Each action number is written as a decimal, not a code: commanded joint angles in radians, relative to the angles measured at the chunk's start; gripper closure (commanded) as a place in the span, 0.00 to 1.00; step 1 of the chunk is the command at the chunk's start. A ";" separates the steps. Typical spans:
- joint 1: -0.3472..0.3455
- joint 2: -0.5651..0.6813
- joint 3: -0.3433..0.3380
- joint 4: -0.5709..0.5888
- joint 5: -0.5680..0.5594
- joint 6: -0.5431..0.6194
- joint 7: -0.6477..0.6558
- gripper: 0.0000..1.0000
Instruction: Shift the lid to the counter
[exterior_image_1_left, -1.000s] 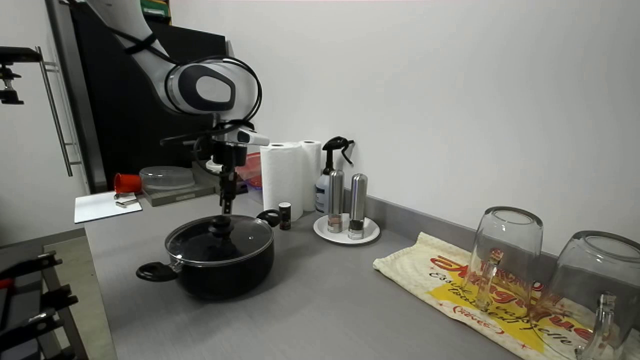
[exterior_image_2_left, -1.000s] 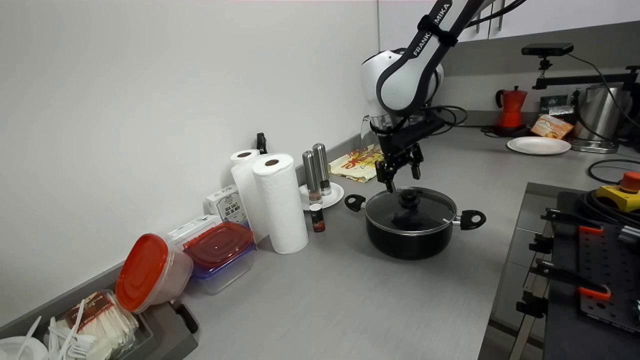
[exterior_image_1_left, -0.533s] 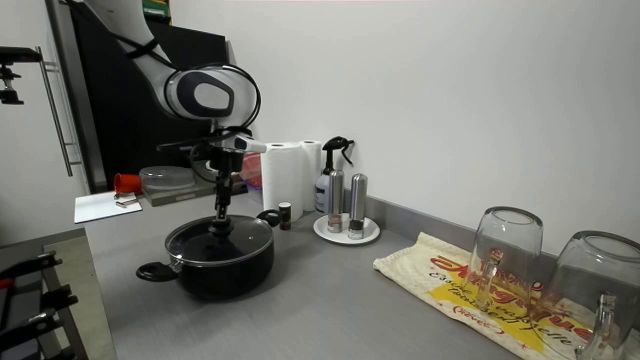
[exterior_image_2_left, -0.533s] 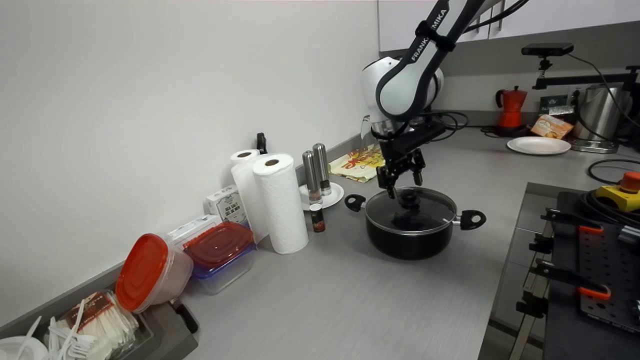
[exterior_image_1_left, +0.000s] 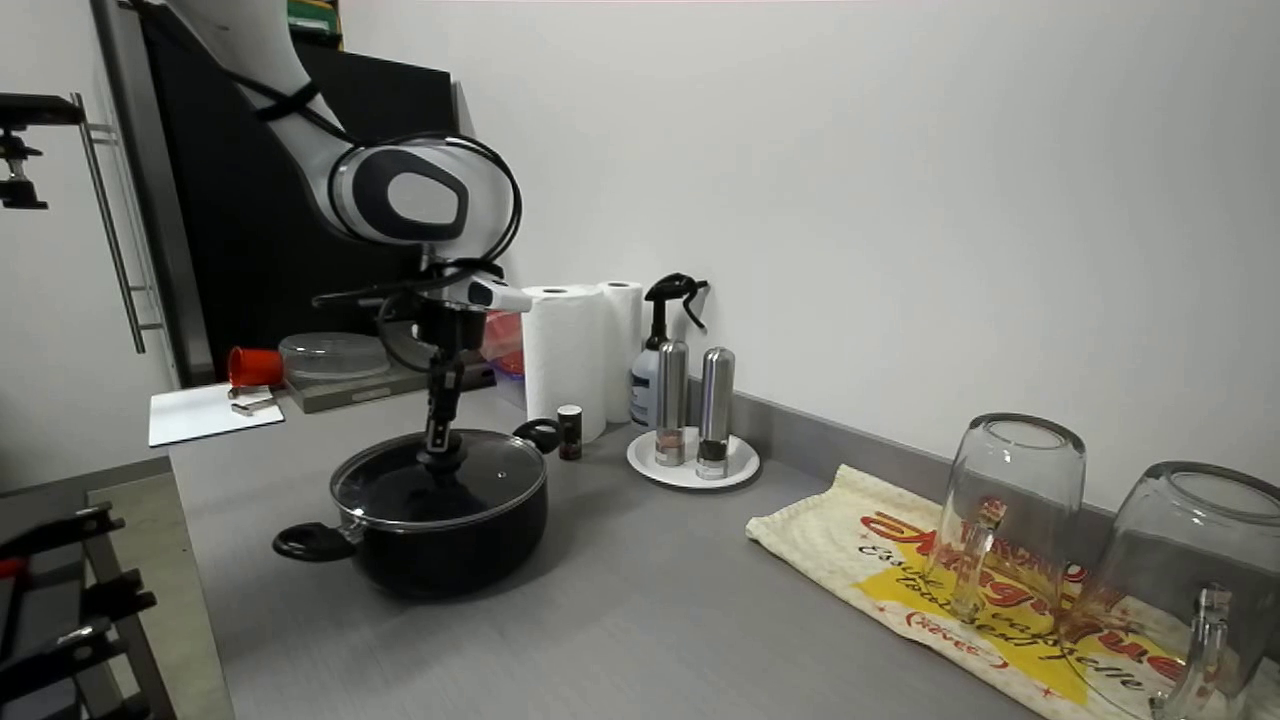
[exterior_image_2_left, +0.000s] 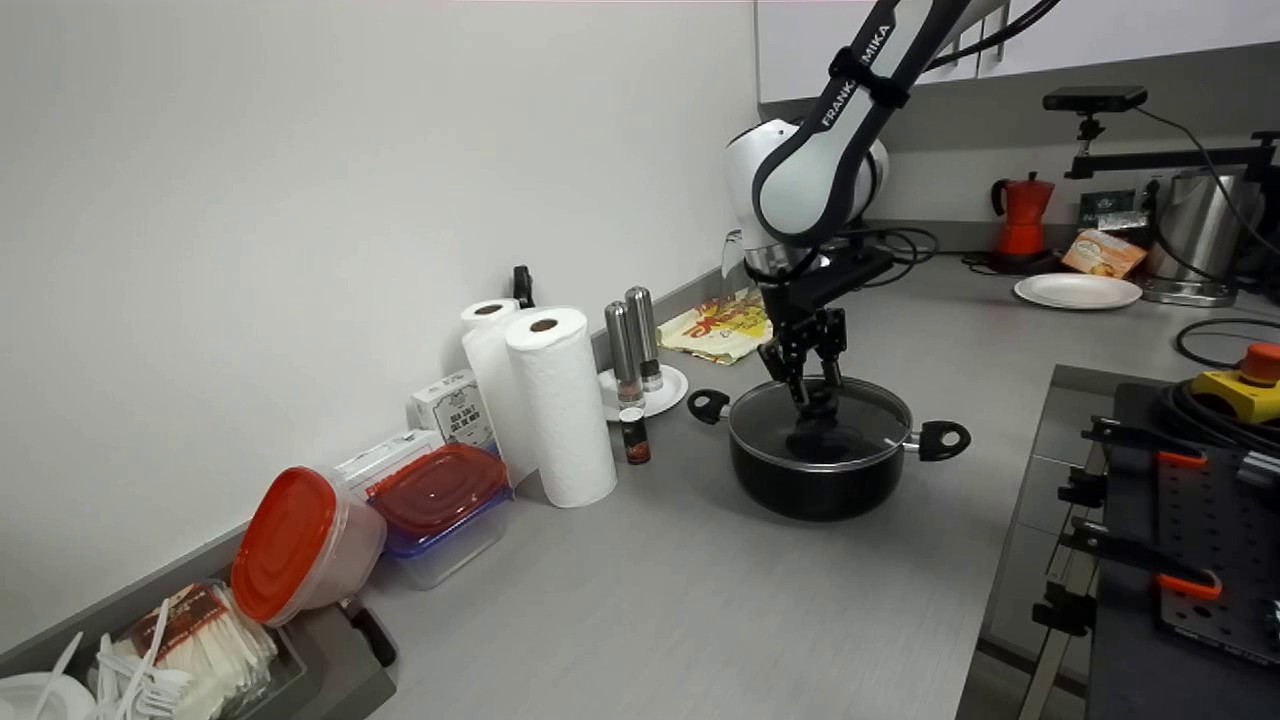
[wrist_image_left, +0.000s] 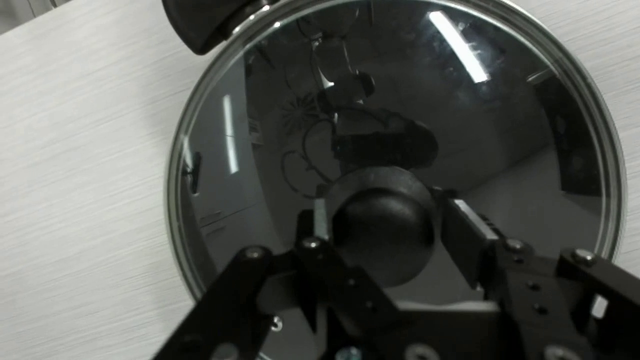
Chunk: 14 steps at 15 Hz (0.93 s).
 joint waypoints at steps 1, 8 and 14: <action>-0.002 -0.003 0.002 0.000 0.030 -0.010 -0.035 0.72; 0.000 -0.028 -0.006 -0.008 0.018 -0.015 -0.029 0.76; 0.018 -0.180 -0.059 -0.052 -0.076 -0.037 0.017 0.76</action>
